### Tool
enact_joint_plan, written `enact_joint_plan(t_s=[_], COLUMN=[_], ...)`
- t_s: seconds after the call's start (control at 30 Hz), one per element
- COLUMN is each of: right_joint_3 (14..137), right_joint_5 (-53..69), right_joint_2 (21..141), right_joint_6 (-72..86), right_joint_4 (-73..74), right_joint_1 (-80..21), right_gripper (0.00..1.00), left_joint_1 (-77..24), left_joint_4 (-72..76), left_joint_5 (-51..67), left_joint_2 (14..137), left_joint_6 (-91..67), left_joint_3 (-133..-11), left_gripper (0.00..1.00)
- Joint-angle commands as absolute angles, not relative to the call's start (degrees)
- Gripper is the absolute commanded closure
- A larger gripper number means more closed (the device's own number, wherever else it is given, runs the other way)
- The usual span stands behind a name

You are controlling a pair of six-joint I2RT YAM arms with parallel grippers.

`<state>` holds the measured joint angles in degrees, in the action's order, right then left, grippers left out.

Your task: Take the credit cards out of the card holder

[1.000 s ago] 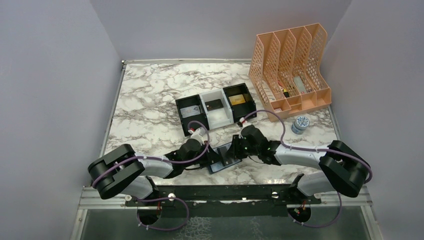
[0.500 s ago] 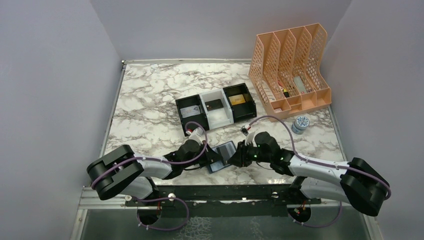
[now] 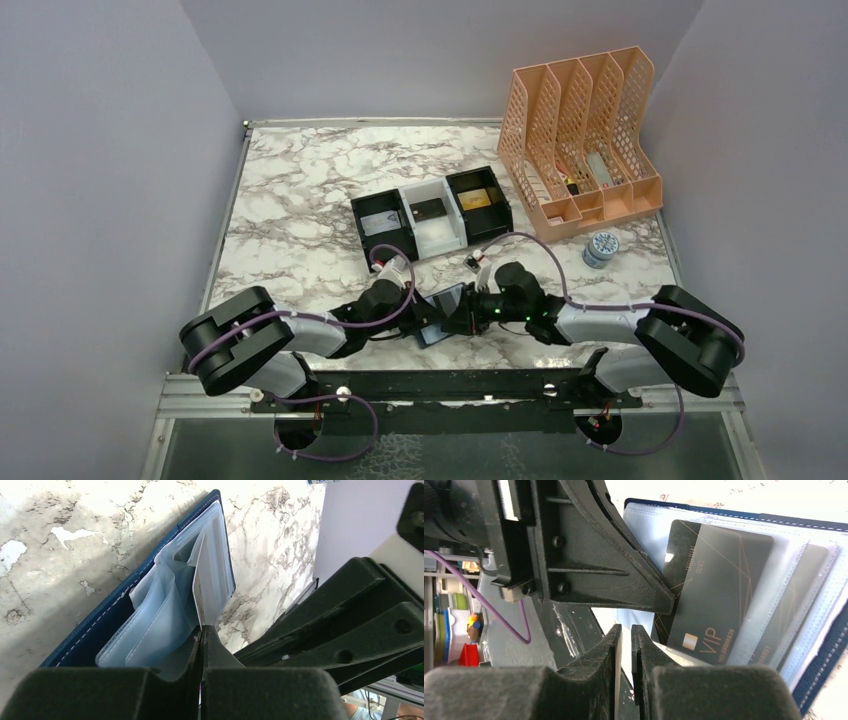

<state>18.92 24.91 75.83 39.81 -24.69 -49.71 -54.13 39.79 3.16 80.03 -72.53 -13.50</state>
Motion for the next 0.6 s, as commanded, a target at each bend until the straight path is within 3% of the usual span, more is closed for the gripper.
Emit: enact_joint_plan(t_s=[0.0, 0.27, 0.4, 0.57], right_joint_3=[19.89, 19.88, 19.53, 21.69], right_joint_5=[22.18, 18.39, 16.52, 2.75], right_joint_2=[80.4, 85.09, 78.65, 66.69], right_joint_6=[40.16, 38.38, 37.84, 36.18], right_joint_4=[-29.47, -27.82, -22.23, -8.78], right_joint_1=[-51.25, -53.52, -53.52, -53.44], right_gripper=[0.87, 0.88, 0.88, 0.86], left_joint_1=[-54.32, -54.37, -54.34, -54.31], left_joint_4=[41.78, 42.1, 42.04, 41.97], left_joint_5=[1.49, 0.96, 0.71, 1.05], left_joint_2=[81.13, 80.73, 80.64, 80.45], left_joint_6=[-73.17, -73.48, -72.91, -71.42], left_joint_3=[-15.35, -15.16, -14.87, -13.92], left_gripper=[1.0, 1.0, 1.0, 1.0])
